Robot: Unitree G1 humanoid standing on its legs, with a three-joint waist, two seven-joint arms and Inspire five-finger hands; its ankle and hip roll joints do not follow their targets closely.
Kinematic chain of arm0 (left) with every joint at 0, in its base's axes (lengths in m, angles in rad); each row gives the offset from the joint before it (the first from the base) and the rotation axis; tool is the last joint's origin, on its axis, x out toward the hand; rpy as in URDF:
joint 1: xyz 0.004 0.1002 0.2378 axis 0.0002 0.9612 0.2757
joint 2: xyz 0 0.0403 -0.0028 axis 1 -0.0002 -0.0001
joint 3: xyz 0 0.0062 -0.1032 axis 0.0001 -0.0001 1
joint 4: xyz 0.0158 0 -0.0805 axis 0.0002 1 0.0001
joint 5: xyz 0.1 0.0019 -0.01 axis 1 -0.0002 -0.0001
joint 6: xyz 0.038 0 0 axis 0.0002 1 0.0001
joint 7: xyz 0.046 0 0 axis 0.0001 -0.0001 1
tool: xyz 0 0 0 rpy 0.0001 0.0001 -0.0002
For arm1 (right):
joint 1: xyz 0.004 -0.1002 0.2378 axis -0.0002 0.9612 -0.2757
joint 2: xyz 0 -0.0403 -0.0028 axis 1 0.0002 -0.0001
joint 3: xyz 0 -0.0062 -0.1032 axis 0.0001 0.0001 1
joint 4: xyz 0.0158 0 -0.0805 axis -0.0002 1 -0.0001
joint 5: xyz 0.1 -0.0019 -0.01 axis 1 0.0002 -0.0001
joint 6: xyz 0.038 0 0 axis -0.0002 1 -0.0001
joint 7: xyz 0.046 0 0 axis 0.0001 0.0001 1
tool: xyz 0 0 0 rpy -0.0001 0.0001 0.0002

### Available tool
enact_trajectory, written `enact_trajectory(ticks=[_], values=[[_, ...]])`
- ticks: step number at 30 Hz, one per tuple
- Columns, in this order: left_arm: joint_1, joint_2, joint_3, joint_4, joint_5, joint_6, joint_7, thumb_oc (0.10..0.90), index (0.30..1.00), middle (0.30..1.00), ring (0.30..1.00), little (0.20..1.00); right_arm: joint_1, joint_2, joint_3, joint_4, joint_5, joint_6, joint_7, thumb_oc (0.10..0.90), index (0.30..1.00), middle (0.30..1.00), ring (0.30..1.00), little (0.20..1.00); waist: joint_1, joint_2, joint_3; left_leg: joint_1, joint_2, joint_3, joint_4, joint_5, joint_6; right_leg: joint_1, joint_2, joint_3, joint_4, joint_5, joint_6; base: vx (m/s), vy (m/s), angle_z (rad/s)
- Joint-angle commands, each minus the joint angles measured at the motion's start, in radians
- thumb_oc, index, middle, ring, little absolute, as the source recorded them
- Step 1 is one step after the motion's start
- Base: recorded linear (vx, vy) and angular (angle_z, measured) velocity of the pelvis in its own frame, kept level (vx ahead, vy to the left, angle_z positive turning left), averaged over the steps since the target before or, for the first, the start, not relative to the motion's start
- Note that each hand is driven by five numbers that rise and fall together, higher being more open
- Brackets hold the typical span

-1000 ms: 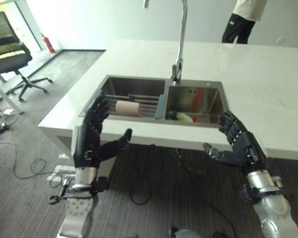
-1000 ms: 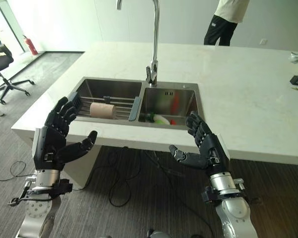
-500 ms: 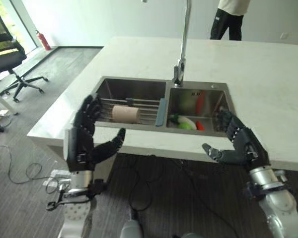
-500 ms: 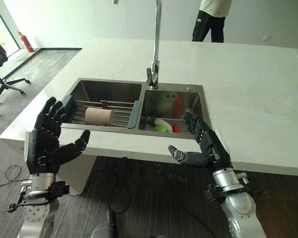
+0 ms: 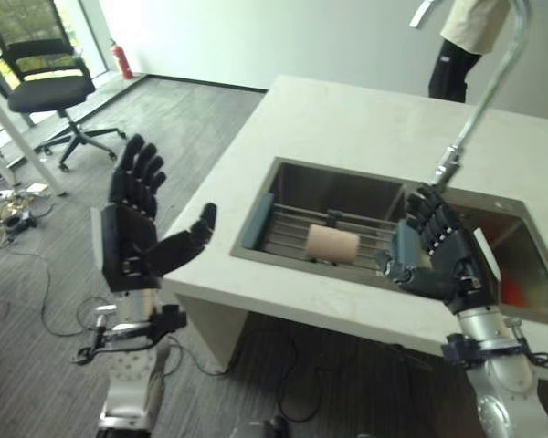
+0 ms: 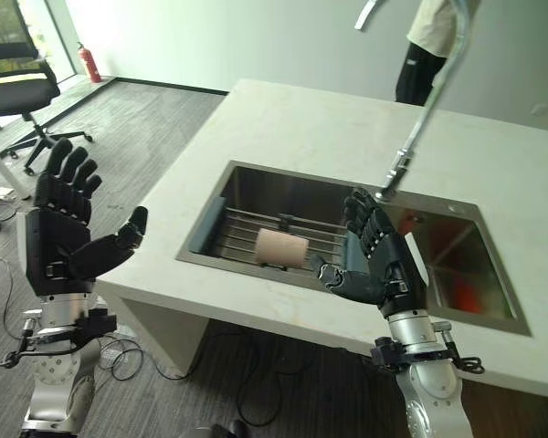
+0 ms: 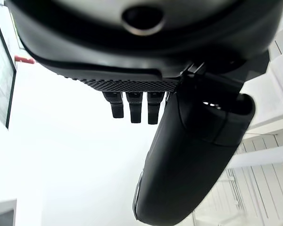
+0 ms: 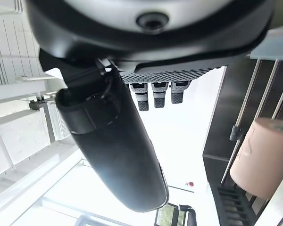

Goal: Place the dishes in the dishwasher.

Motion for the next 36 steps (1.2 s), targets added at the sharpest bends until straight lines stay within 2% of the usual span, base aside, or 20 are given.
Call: enact_trajectory(ticks=[1, 2, 4, 6, 7, 8, 9, 11, 18, 23, 27, 29, 30, 32, 36], values=[[-0.043, 0.092, -0.031, -0.126, 0.015, -0.045, -0.019, 0.800, 0.900, 0.900, 0.900, 0.900, -0.060, -0.054, -0.036, -0.057, -0.009, -0.106, -0.010, 0.800, 0.900, 0.900, 0.900, 0.900, -0.010, -0.015, -0.064, -0.036, 0.046, -0.097, 0.011, 0.018, -0.114, 0.096, 0.092, -0.087, -0.388, 0.203, 0.003, 0.13, -0.122, 0.01], [-0.056, 0.096, -0.042, -0.123, 0.029, -0.039, -0.025, 0.800, 0.900, 0.900, 0.900, 0.900, -0.064, -0.061, -0.038, -0.050, 0.003, -0.115, -0.015, 0.800, 0.900, 0.900, 0.900, 0.900, -0.016, -0.022, -0.056, -0.025, 0.044, -0.100, 0.011, 0.008, -0.120, 0.082, 0.073, -0.101, -0.450, 0.203, 0.003, 0.12, -0.184, 0.15], [-0.070, 0.099, -0.061, -0.119, 0.047, -0.037, -0.039, 0.800, 0.900, 0.900, 0.900, 0.900, -0.066, -0.071, -0.047, -0.038, 0.028, -0.130, -0.014, 0.800, 0.900, 0.900, 0.900, 0.900, -0.033, -0.043, -0.047, -0.011, 0.033, -0.100, 0.011, -0.012, -0.128, 0.001, 0.029, -0.065, -0.450, 0.176, 0.011, 0.08, -0.192, 0.13], [-0.087, 0.103, -0.090, -0.119, 0.065, -0.033, -0.034, 0.800, 0.900, 0.900, 0.900, 0.900, -0.080, -0.072, -0.043, -0.027, 0.027, -0.141, -0.031, 0.800, 0.900, 0.900, 0.900, 0.900, -0.052, -0.052, -0.048, 0.005, 0.031, -0.102, 0.011, -0.042, -0.133, -0.071, -0.003, -0.015, -0.450, 0.207, 0.027, 0.10, -0.170, -0.19], [-0.096, 0.105, -0.100, -0.119, 0.054, -0.033, -0.033, 0.800, 0.900, 0.900, 0.900, 0.900, -0.086, -0.068, -0.038, -0.029, 0.020, -0.141, -0.045, 0.800, 0.900, 0.900, 0.900, 0.900, -0.062, -0.052, -0.049, 0.012, 0.031, -0.107, 0.011, -0.054, -0.131, -0.089, -0.006, 0.015, -0.450, 0.240, 0.035, 0.10, -0.150, 0.07], [-0.100, 0.104, -0.102, -0.121, 0.028, -0.028, -0.052, 0.800, 0.900, 0.900, 0.900, 0.900, -0.088, -0.065, -0.037, -0.026, 0.014, -0.146, -0.054, 0.800, 0.900, 0.900, 0.900, 0.900, -0.062, -0.051, -0.052, 0.013, 0.036, -0.110, 0.011, -0.061, -0.131, -0.087, -0.001, 0.031, -0.450, 0.205, 0.035, 0.07, -0.110, 0.32], [-0.100, 0.104, -0.101, -0.122, 0.021, -0.026, -0.059, 0.800, 0.900, 0.900, 0.900, 0.900, -0.088, -0.065, -0.037, -0.025, 0.014, -0.147, -0.055, 0.800, 0.900, 0.900, 0.900, 0.900, -0.062, -0.051, -0.052, 0.014, 0.037, -0.111, 0.011, -0.063, -0.131, -0.084, 0.000, 0.032, -0.450, 0.198, 0.035, 0.06, -0.126, 0.49], [-0.117, 0.095, -0.132, -0.132, 0.007, 0.021, -0.075, 0.800, 0.900, 0.900, 0.900, 0.900, -0.135, -0.077, -0.022, -0.023, -0.004, -0.119, -0.082, 0.800, 0.900, 0.900, 0.900, 0.900, -0.051, -0.056, -0.071, 0.016, 0.060, -0.100, 0.011, -0.062, -0.142, -0.061, 0.010, 0.026, -0.450, 0.147, 0.041, 0.07, -0.217, 0.38], [-0.120, 0.099, -0.113, -0.156, 0.034, 0.040, -0.083, 0.800, 0.900, 0.900, 0.900, 0.900, -0.169, -0.088, -0.013, -0.039, -0.016, -0.079, -0.089, 0.800, 0.900, 0.900, 0.900, 0.900, -0.051, -0.051, -0.093, 0.031, 0.087, -0.082, 0.011, -0.070, -0.151, -0.052, 0.042, 0.041, -0.450, 0.106, 0.045, 0.06, -0.134, -0.06], [-0.120, 0.117, -0.108, -0.183, 0.056, 0.073, -0.212, 0.800, 0.900, 0.900, 0.900, 0.900, -0.134, -0.095, -0.038, -0.068, 0.006, -0.076, -0.071, 0.800, 0.900, 0.900, 0.900, 0.900, -0.082, -0.035, -0.107, 0.041, 0.111, -0.061, 0.011, -0.075, -0.159, -0.051, 0.081, 0.061, -0.450, 0.083, 0.026, 0.04, -0.120, -0.19], [-0.226, 0.181, -0.132, -0.161, 0.029, 0.133, -0.252, 0.800, 0.900, 0.900, 0.900, 0.900, -0.168, -0.094, -0.023, -0.058, -0.008, -0.044, -0.064, 0.800, 0.900, 0.900, 0.900, 0.900, -0.134, -0.002, -0.124, 0.051, 0.127, -0.029, 0.011, -0.079, -0.167, -0.052, 0.111, 0.088, -0.450, 0.071, 0.015, 0.03, -0.066, -0.33], [-0.284, 0.243, -0.157, -0.114, 0.138, 0.167, -0.260, 0.800, 0.900, 0.900, 0.900, 0.900, -0.172, -0.107, -0.023, -0.059, -0.002, -0.033, -0.049, 0.800, 0.900, 0.900, 0.900, 0.900, -0.164, 0.014, -0.135, 0.060, 0.135, -0.006, 0.011, -0.080, -0.171, -0.053, 0.119, 0.101, -0.450, 0.070, 0.015, 0.05, 0.006, -0.34], [-0.311, 0.303, -0.170, -0.080, 0.188, 0.177, -0.271, 0.800, 0.900, 0.900, 0.900, 0.900, -0.169, -0.122, -0.030, -0.054, 0.006, -0.031, -0.035, 0.800, 0.900, 0.900, 0.900, 0.900, -0.179, 0.023, -0.141, 0.065, 0.135, 0.004, 0.011, -0.081, -0.172, -0.052, 0.123, 0.108, -0.450, 0.070, 0.016, 0.05, 0.037, -0.31], [-0.372, 0.372, -0.193, -0.011, 0.195, 0.215, -0.303, 0.800, 0.900, 0.900, 0.900, 0.900, -0.171, -0.134, -0.034, -0.053, 0.018, -0.017, -0.008, 0.800, 0.900, 0.900, 0.900, 0.900, -0.198, 0.036, -0.150, 0.070, 0.138, 0.023, 0.011, -0.081, -0.172, -0.056, 0.124, 0.121, -0.450, 0.073, 0.021, 0.05, 0.078, -0.41], [-0.462, 0.440, -0.242, 0.131, 0.228, 0.281, -0.338, 0.800, 0.900, 0.900, 0.900, 0.900, -0.182, -0.147, -0.035, -0.047, 0.031, -0.002, 0.048, 0.800, 0.900, 0.900, 0.900, 0.900, -0.235, 0.055, -0.157, 0.082, 0.138, 0.061, 0.011, -0.089, -0.170, -0.064, 0.125, 0.153, -0.450, 0.080, 0.030, 0.04, 0.099, -0.23]])
